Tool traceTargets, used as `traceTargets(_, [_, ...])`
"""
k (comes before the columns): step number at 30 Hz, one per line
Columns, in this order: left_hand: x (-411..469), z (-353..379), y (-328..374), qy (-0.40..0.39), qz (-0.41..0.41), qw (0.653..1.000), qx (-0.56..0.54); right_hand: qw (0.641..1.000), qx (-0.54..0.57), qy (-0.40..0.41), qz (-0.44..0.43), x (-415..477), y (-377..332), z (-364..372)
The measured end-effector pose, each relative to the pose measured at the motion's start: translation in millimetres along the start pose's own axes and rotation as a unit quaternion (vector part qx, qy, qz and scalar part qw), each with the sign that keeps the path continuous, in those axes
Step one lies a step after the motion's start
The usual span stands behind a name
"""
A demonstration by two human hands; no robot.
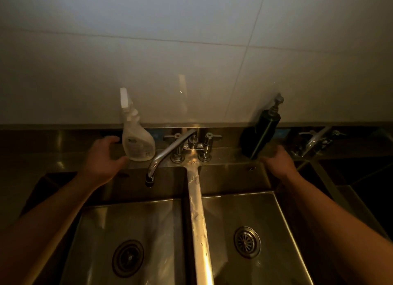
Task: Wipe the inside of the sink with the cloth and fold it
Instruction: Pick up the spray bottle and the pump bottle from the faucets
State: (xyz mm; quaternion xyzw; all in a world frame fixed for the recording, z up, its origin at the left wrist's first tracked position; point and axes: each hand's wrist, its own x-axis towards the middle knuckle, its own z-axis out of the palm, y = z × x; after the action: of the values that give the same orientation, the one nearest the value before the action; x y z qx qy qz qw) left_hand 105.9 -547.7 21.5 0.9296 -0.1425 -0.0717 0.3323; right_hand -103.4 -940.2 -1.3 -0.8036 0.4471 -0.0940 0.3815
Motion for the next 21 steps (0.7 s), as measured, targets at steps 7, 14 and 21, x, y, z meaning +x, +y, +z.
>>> traceTargets(7, [46,27,-3,0.013,0.035,0.997,-0.074,0.993,0.103,0.047,0.04,50,8,31])
traceTargets(14, [67,47,-13,0.036,0.023,0.988,-0.147,0.979,0.181,0.08,0.039,69,20,51])
traceTargets(21, [80,47,-21,0.039,0.007,0.988,-0.149,0.976,0.189,0.106,0.021,81,27,55])
